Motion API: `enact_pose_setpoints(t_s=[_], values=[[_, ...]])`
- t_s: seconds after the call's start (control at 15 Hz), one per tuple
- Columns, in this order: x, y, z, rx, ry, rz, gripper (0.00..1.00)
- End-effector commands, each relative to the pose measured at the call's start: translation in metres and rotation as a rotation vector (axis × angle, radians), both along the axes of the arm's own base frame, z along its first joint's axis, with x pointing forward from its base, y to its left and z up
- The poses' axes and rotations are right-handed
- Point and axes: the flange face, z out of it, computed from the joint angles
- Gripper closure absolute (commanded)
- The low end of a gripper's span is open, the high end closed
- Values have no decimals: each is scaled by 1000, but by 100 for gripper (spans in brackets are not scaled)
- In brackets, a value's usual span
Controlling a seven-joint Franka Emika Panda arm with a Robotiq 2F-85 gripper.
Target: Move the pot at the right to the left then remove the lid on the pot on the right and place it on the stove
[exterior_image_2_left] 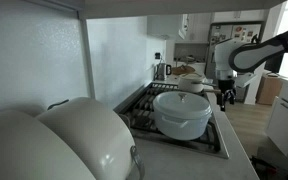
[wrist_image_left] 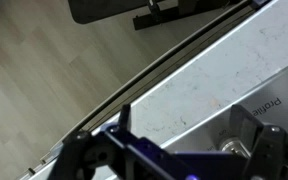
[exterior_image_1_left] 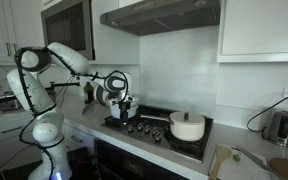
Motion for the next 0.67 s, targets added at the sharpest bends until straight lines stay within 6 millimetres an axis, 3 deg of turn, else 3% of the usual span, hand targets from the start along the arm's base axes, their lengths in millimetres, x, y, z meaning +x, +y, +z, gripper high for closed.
enact_pose_setpoints(t_s=[0.0, 0.33, 0.6], values=[[0, 0, 0, 0, 0, 0, 0], [18, 11, 32, 15, -74, -32, 0], [40, 16, 76, 17, -169, -124, 0]])
